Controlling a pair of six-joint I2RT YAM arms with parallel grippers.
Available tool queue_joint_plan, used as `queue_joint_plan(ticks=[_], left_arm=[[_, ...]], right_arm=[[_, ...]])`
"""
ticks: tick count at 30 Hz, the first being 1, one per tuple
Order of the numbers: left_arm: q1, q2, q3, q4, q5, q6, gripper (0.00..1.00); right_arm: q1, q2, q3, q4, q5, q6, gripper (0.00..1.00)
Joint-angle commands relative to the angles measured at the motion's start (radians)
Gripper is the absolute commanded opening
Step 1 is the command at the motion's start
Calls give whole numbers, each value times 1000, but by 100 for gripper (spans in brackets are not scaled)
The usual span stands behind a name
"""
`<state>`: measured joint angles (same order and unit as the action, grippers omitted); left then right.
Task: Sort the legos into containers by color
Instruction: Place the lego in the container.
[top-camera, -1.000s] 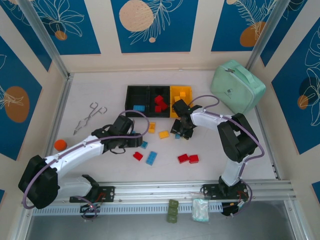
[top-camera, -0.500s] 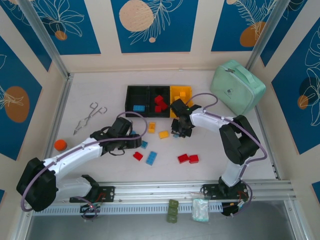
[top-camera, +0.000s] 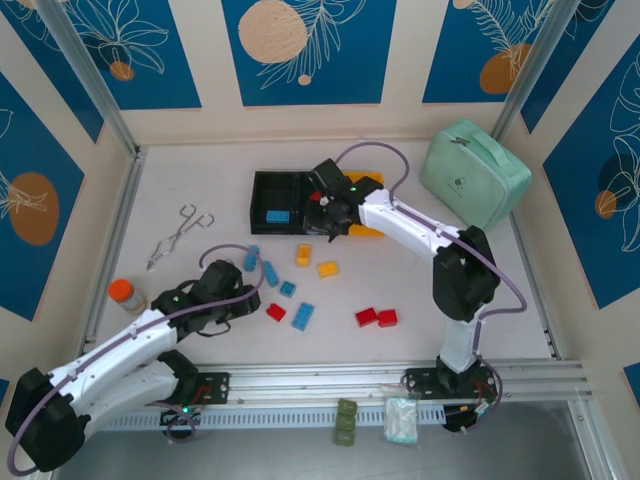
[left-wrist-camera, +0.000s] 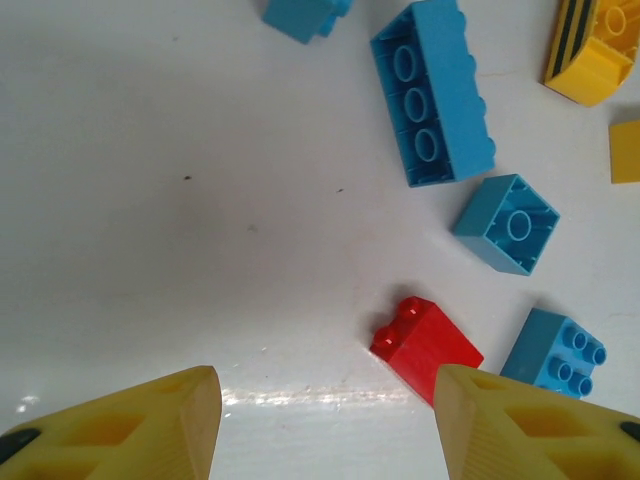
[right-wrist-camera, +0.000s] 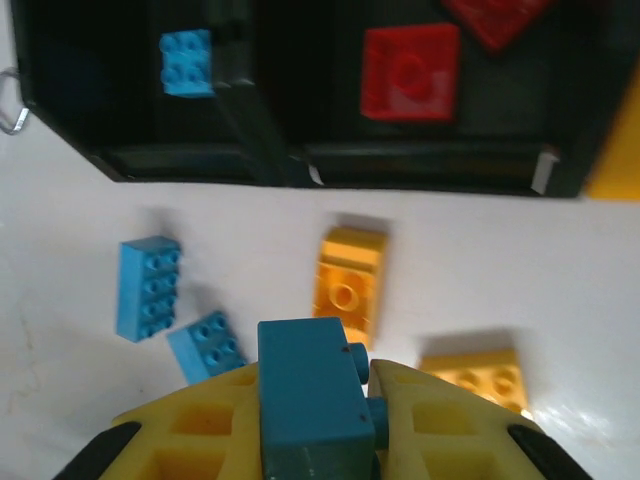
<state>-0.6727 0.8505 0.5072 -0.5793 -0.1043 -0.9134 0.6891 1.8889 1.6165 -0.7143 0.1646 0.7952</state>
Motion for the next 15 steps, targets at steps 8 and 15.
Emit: queue_joint_plan(ticks=[8,15], left_arm=[[-1,-67,-51,-58,-2,-79,58],[-1,-86,-57,-67,2,-83,58]], right_arm=[[45,306,411,-130,-98,-81,21],[47,518,710,-217,-147,-73,24]])
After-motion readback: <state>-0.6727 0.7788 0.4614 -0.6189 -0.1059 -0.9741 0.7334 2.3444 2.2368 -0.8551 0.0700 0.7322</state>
